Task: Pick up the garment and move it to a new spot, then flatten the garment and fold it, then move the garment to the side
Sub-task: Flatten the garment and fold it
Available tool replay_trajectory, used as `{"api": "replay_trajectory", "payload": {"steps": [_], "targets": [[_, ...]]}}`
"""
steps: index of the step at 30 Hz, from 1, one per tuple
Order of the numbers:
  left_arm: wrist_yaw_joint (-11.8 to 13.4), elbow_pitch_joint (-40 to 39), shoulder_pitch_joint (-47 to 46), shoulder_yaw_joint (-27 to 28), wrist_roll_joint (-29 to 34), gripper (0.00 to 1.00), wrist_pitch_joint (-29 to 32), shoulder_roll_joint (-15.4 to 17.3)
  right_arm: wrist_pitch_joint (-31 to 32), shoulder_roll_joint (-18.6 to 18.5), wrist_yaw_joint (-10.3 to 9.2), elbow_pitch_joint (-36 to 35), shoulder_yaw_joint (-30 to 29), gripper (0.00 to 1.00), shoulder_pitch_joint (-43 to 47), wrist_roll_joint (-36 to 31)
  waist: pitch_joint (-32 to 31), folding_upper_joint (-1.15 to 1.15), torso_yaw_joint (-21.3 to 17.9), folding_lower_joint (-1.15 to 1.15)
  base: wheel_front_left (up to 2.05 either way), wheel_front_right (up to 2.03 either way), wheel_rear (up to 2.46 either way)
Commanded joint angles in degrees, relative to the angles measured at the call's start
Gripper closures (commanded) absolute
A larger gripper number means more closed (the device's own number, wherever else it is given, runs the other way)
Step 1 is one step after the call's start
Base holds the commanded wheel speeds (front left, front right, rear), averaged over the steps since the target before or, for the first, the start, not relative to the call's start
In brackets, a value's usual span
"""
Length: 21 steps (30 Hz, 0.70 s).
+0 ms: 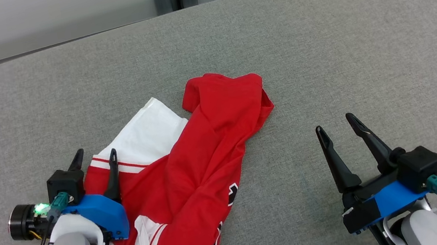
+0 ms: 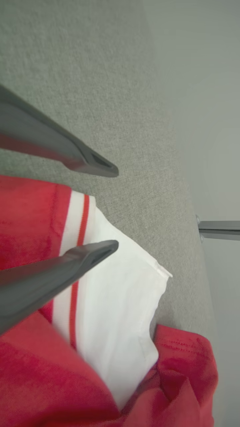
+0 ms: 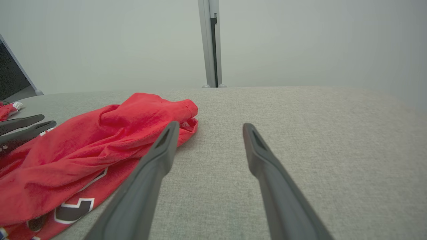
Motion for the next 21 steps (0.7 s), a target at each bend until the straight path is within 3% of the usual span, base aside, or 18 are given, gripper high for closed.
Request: {"api": "replay_trajectory", "payload": {"steps": [1,9,11,12,21], "targets": [[0.0,1.7,-1.2,-0.9,-0.7,0.0,0.3,0.4,-0.2,0.0,0.01,0.1,-0.1,0.0,-0.8,0.3,0.1,-0.02,-0.1,-0.01,0.0,0.0,0.0],[0.0,11.1,-2.8,-8.2,-5.4,0.0,2.6,0.2,-0.2,0.0,0.01,0.2,-0.1,0.0,-0.9,0.3,0.4,-0.02,-0.1,-0.01,0.0,0.0,0.0],[0.0,12.6,-3.2,-9.9,-6.5,0.73,3.3,0.5,-0.2,0.0,0.01,0.1,-0.1,0.0,-0.9,0.3,0.3,-0.02,-0.1,-0.01,0.0,0.0,0.0],[0.0,13.3,-3.4,-10.7,-7.0,1.0,3.5,0.7,-0.2,0.0,0.01,0.1,-0.1,0.0,-0.9,0.3,0.3,-0.02,0.0,-0.01,0.0,0.0,0.0],[0.2,12.3,-10.6,-10.9,-10.8,1.0,0.0,4.2,-0.2,0.0,0.01,-0.2,-0.3,0.0,-0.7,0.1,-0.6,-0.02,0.2,-0.01,0.0,0.0,0.0]]}}
